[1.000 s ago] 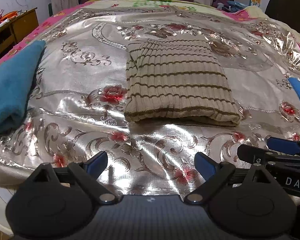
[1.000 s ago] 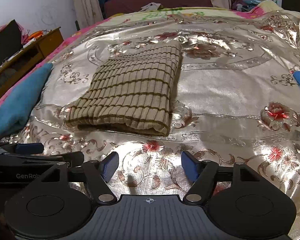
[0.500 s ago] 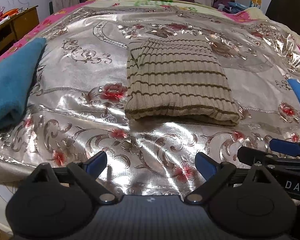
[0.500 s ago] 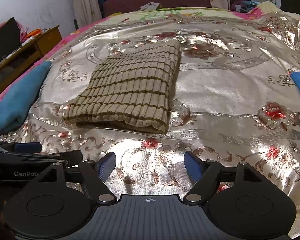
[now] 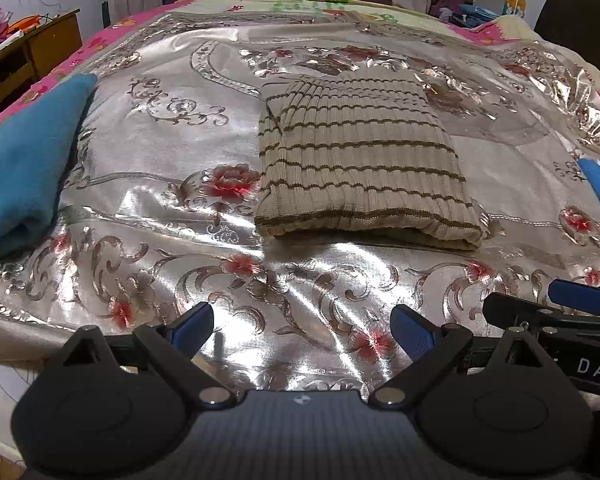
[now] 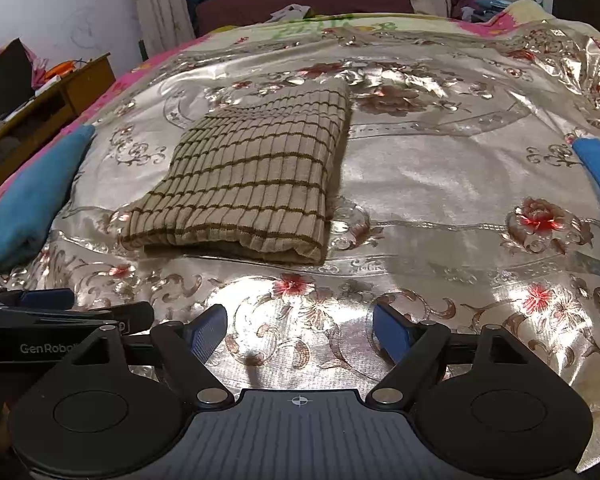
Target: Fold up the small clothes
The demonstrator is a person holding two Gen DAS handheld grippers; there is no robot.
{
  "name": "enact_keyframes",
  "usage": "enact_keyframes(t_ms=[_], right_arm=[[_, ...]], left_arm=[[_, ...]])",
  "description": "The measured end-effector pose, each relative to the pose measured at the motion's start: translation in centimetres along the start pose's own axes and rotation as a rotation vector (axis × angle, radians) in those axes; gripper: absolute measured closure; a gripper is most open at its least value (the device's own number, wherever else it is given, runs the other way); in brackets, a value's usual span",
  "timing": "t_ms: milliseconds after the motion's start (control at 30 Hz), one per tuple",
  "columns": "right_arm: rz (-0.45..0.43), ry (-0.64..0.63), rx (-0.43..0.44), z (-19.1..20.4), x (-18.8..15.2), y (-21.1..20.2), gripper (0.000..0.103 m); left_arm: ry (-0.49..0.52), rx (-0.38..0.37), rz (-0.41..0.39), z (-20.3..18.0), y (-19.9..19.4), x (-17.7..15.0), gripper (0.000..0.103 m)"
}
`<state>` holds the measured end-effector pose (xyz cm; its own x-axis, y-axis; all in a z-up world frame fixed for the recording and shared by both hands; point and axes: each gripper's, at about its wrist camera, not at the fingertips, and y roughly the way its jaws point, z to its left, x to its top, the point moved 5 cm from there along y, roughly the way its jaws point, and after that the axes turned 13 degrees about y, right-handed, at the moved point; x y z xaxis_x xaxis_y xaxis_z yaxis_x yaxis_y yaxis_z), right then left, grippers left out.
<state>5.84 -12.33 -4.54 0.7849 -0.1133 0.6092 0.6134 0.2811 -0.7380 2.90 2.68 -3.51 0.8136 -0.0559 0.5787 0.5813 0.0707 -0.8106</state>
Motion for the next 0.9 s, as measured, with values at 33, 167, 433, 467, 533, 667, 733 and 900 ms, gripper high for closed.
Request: enact_keyframes(t_ms=[33,167,433,467,533,667,733,900], right_arm=[[0.001,0.001,-0.001,-0.04,-0.01,0.02,0.021],[0.002,0.0,-0.003,-0.05,-0.04,0.03,0.02],[0.0,0.003,-0.006,-0.06,-0.14,0.01,0.02],[0.0,0.003,-0.007,-0.08,-0.14,0.01,0.02],[0.001,0.004,-0.01,-0.12,-0.14,0.05,0.02],[0.005,0.001,-0.015,-0.09,-0.19,0.11,0.019],[0.005,-0.007,-0.027,-0.05,-0.28,0.16,0.019],[0.01,-0.004,-0.048,-0.37,-0.33,0.4,0.019]], left_arm=[[0.001,0.001,0.0,-0.02,-0.01,-0.01,0.004],[0.005,0.002,0.002,-0.03,0.0,-0.06,0.003],[0.009,0.003,0.007,-0.08,0.02,-0.11,0.003],[0.009,0.002,0.007,-0.09,0.0,-0.1,0.003],[0.009,0.0,0.008,-0.13,-0.04,-0.13,0.003],[0.008,0.001,0.009,-0.12,-0.06,-0.15,0.003],[0.007,0.003,0.012,-0.07,-0.04,-0.2,0.003],[0.01,0.002,0.011,-0.04,-0.1,-0.24,0.003]])
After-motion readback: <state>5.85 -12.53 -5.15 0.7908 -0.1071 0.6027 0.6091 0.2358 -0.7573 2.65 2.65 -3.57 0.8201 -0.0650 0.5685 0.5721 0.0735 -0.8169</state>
